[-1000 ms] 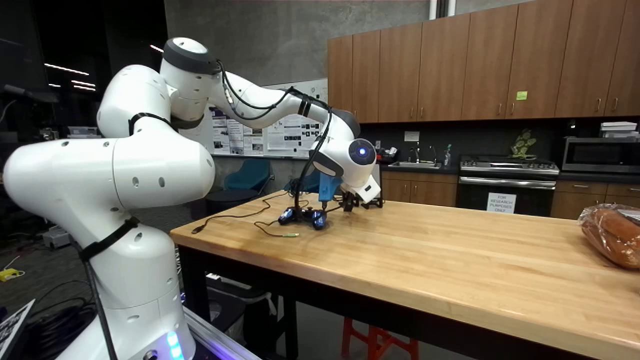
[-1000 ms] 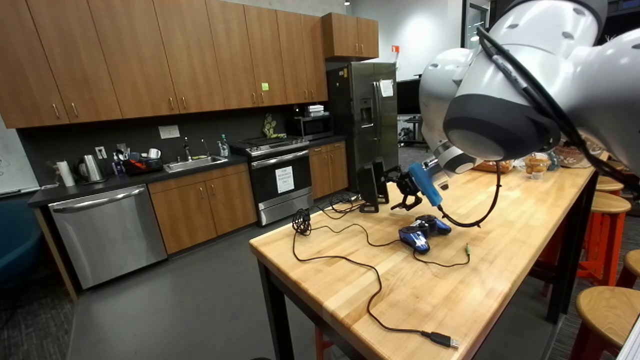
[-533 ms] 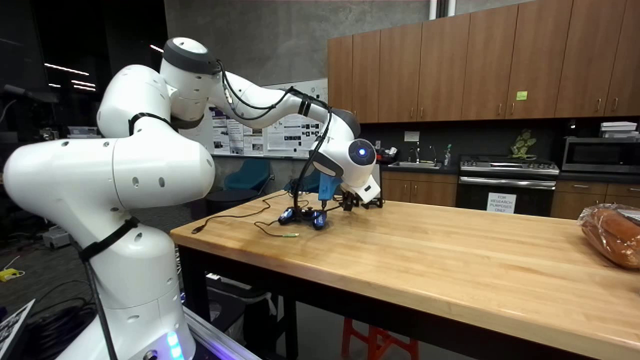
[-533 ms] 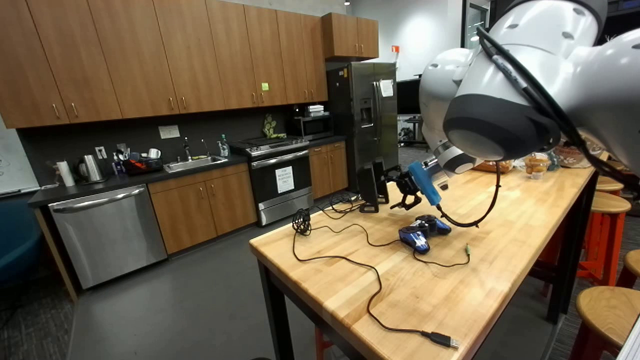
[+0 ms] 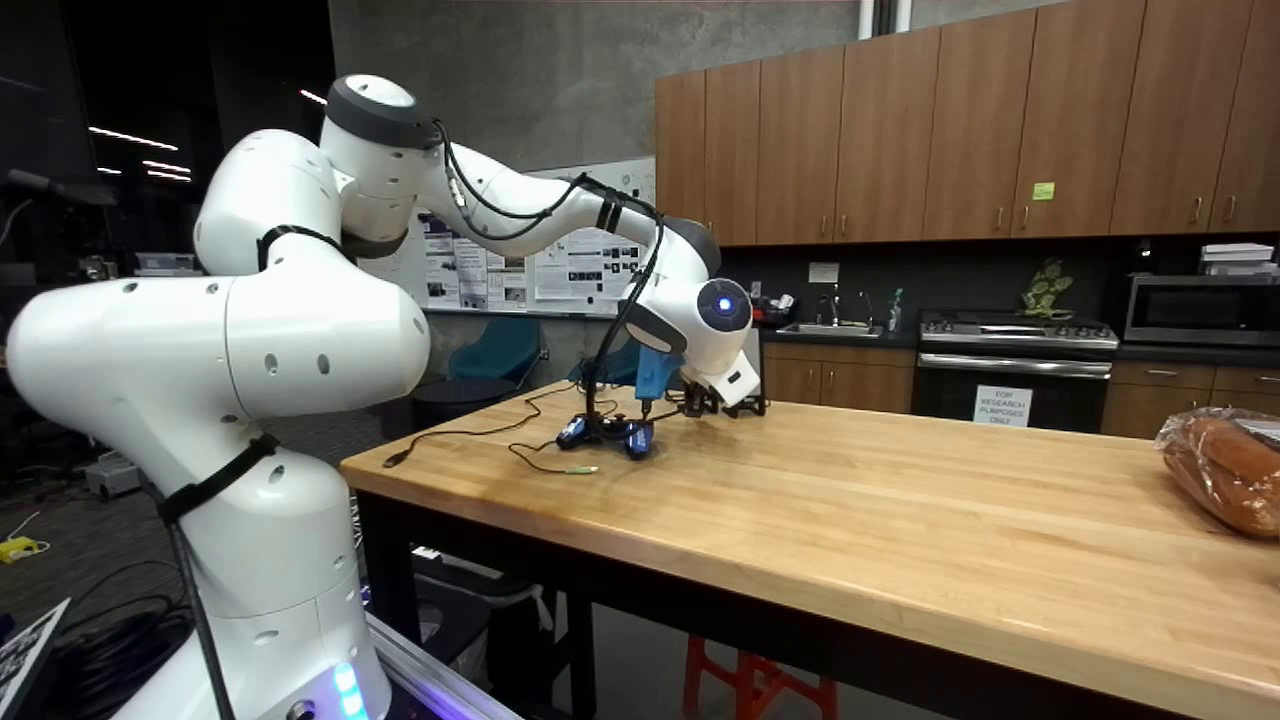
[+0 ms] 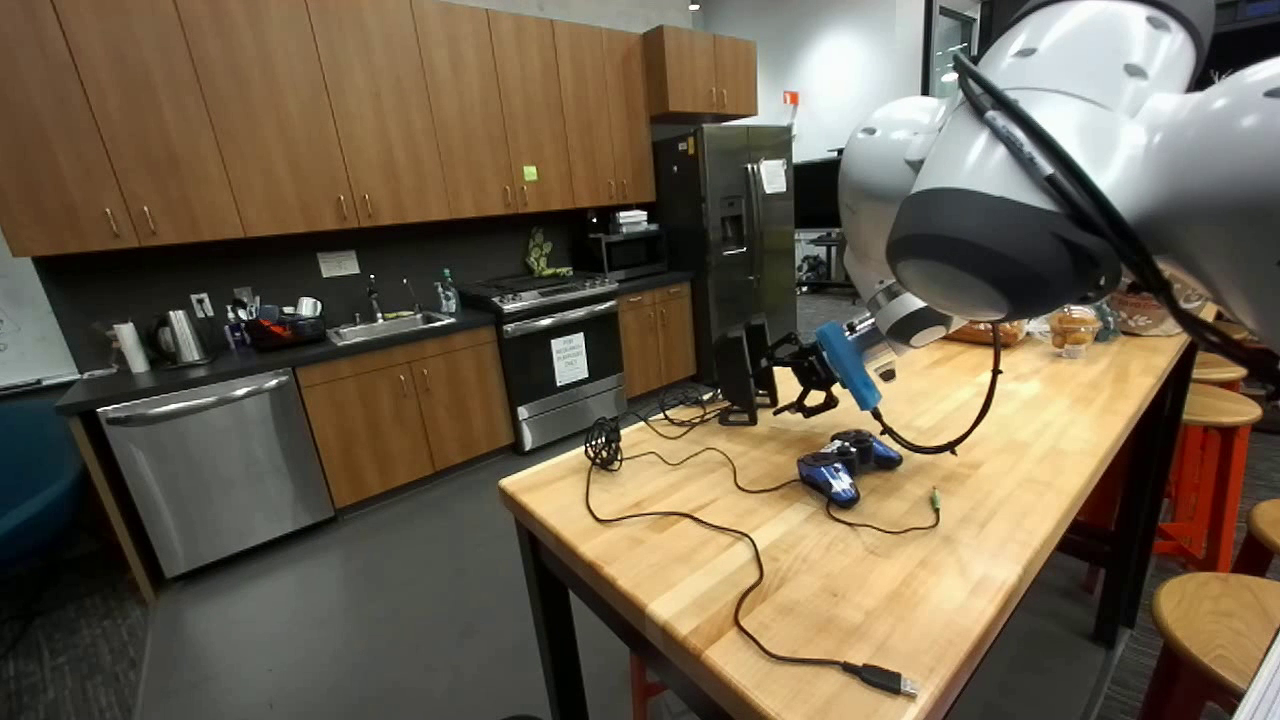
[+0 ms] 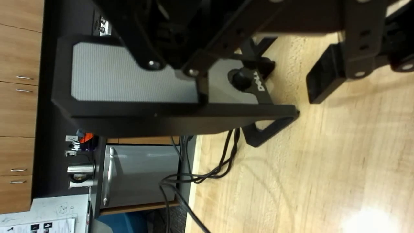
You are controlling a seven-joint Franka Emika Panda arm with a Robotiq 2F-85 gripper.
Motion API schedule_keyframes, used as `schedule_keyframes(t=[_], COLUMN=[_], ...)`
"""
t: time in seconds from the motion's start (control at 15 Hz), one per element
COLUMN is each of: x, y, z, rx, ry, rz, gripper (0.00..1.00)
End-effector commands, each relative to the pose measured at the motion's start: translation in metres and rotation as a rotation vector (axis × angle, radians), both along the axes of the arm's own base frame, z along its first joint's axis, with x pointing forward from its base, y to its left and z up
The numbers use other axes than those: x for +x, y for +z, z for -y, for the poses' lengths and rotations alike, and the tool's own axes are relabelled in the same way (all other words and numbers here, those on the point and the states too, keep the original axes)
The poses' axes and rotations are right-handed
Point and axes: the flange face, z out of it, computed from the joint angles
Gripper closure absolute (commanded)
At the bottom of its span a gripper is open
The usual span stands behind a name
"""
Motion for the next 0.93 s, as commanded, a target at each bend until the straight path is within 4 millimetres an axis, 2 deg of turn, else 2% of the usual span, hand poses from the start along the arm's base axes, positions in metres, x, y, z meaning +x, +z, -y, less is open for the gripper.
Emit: schedule_keyframes(t=[0.0, 0.07, 0.27, 0.53, 0.6, 0.73, 0.8, 0.87], x=[-0.0033, -0.0031, -0.0025, -0.0012, -0.0009, -0.0003, -0.0001, -0.0001], y=[0.0051, 0.0051, 0.0050, 0.0054, 0.0056, 0.0061, 0.0060, 0.0061], z=[0.0020, 0.0022, 0.0037, 0.0057, 0.0065, 0.0087, 0.0105, 0.0119], rx=[0.031, 0.031, 0.021, 0.008, 0.004, -0.007, -0.027, -0.035], ry=[-0.003, -0.005, -0.023, -0.055, -0.065, -0.089, -0.107, -0.113], rz=[-0.007, -0.006, -0.005, 0.006, 0.010, 0.021, 0.028, 0.030], gripper=[0.35, 0.39, 0.39, 0.35, 0.29, 0.23, 0.22, 0.24])
